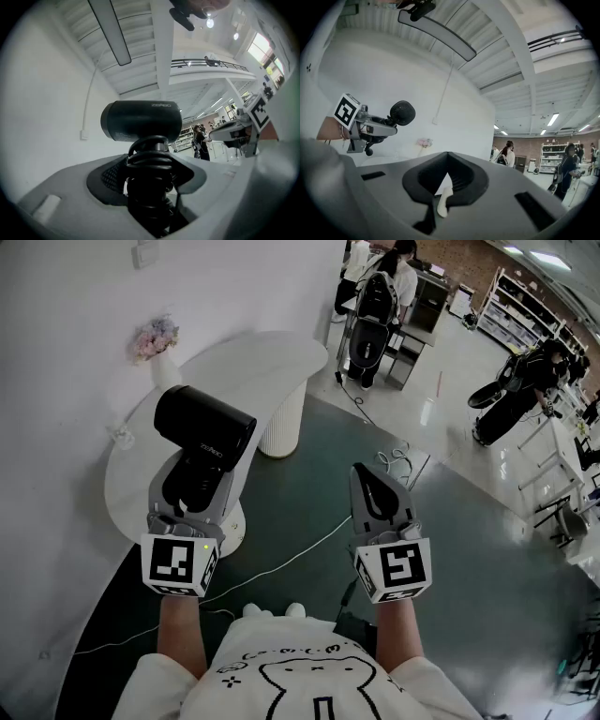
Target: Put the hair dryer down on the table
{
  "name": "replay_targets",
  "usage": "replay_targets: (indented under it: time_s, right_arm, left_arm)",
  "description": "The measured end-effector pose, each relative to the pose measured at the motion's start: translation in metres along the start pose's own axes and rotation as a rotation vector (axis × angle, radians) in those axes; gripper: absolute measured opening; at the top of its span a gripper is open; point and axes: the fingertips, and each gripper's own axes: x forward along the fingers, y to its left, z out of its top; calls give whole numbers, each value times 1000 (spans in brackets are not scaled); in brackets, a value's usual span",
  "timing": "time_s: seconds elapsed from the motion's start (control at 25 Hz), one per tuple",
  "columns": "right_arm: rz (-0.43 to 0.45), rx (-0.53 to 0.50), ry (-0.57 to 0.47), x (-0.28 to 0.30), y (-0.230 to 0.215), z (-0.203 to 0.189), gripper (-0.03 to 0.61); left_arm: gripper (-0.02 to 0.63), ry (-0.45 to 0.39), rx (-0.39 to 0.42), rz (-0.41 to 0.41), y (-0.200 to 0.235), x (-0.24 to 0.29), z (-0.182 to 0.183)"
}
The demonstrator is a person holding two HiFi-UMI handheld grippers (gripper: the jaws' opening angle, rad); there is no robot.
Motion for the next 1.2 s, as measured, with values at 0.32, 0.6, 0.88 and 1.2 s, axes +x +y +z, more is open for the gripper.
replay_targets:
  time_s: [0.32,0.6,0.88,1.2]
  right_arm:
    - [3,0,-1,-5,-5,-11,0]
    - [-11,28,-6,3,-7,-36,0]
    - [12,32,7,64,-49,-46,0]
    - [69,9,28,179,-75,-50,0]
  left_arm:
    - [258,-10,-21,17,-3,3,-5]
    - [259,-19,-23,16,2,17,-26]
    - [259,-4,-20,18,12,89,-30]
    - [259,22,-53,54,67,180,-53]
